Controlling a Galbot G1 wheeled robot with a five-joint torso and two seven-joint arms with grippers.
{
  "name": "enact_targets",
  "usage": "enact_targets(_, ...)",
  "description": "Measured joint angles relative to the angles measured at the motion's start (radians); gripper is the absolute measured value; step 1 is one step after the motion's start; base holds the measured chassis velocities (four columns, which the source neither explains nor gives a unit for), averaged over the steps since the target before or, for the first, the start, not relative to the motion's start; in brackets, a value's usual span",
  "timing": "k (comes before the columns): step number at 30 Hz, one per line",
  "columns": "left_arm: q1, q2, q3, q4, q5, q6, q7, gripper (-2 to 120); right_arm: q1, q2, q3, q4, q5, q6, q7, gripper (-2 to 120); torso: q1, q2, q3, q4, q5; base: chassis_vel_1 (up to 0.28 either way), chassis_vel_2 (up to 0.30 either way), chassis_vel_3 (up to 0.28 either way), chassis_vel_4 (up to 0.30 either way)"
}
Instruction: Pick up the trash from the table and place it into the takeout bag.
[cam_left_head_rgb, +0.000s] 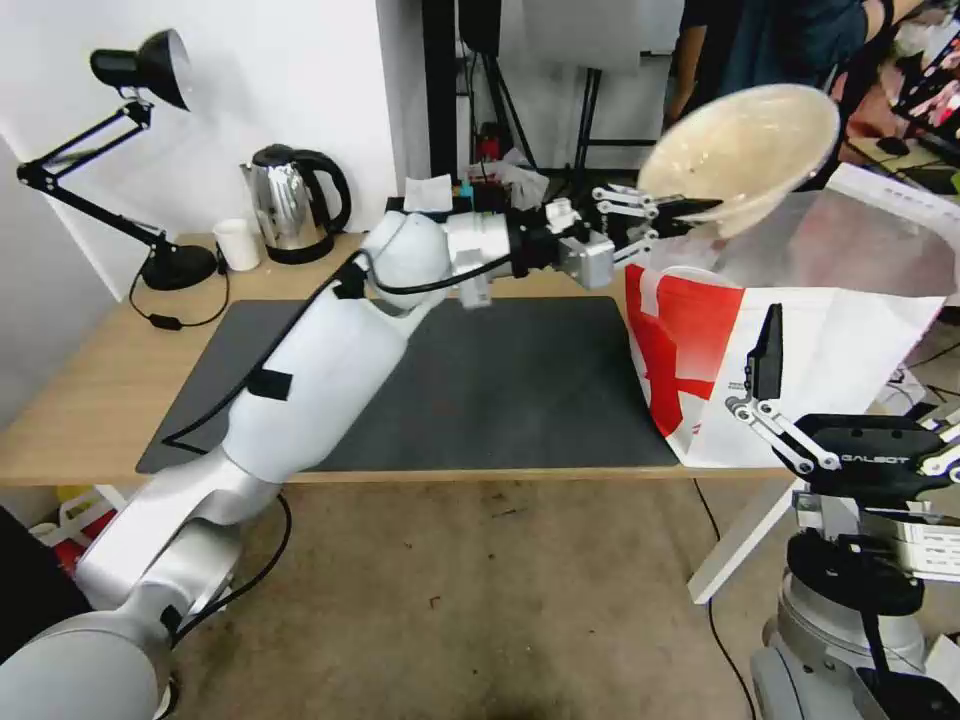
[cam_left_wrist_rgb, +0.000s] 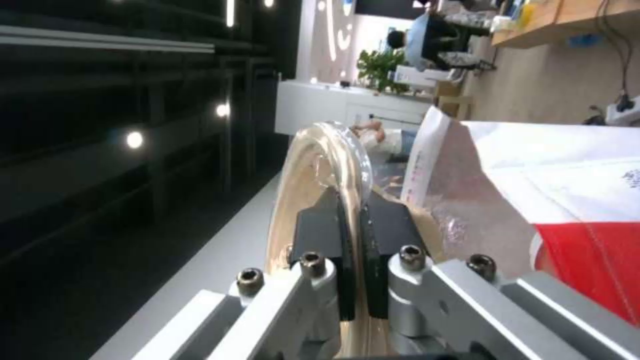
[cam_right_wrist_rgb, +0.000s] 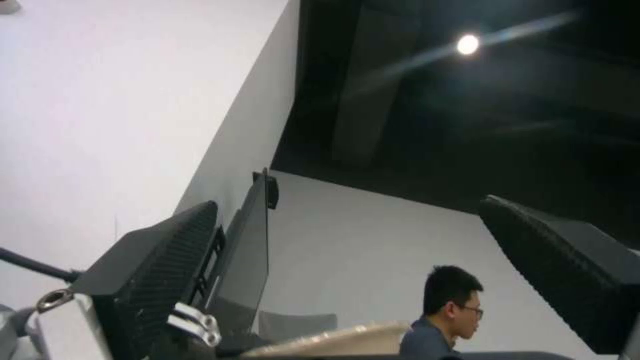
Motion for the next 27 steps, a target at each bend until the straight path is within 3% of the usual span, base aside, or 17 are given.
enact_targets(15,-0.037,-0.091,0.071,0.118,0.026,-0.042,0.004,2,0.006,0.010,-0.013,0.001,0.001,-0.003,0.000,100,0.000,0.000,0.000,-0.0001,-0.0001,0.000,0.000,0.000,0.000)
enact_targets(27,-0.026,-0.093,0.067,0.141,0.045,-0.064,0.007,2,0.008,0.005,-0.019,0.001,0.003,-0.004,0.000,100,0.000,0.000,0.000,0.0000,-0.0003,0.000,0.000,0.000,0.000)
